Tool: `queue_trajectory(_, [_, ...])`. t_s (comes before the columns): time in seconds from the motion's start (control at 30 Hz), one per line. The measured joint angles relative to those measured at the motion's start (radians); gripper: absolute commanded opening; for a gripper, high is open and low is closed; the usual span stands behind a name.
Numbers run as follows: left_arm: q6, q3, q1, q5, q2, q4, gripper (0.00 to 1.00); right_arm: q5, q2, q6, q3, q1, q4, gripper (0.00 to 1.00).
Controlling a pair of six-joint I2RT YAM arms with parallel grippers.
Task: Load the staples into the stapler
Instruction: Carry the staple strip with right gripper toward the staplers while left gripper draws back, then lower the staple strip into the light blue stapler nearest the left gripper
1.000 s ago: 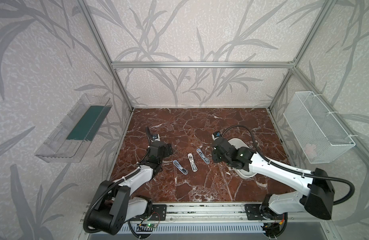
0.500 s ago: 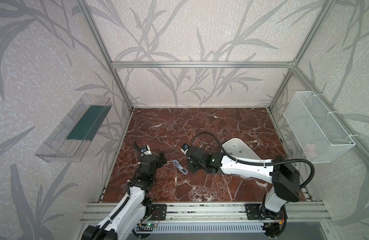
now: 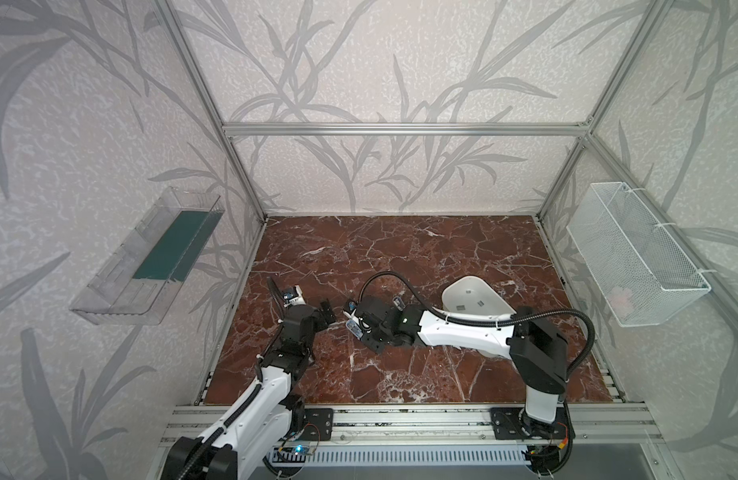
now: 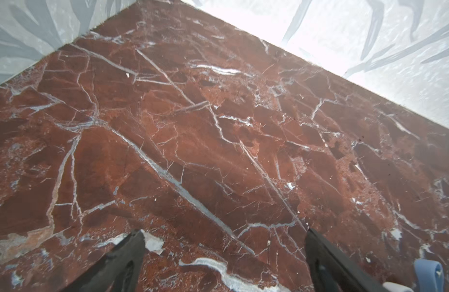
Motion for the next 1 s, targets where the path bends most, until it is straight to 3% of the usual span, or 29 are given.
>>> queue_trajectory(0.57, [-0.006, -0.007, 0.0, -0.003, -0.008, 0.005, 0.99, -0.039, 0.138, -0.039, 0.097, 0.0, -0.053, 0.12])
queue_trajectory(1.0, [-0.006, -0.007, 0.0, -0.003, -0.008, 0.005, 0.99, -0.036, 0.147, -0.057, 0.121, 0.0, -0.079, 0.12])
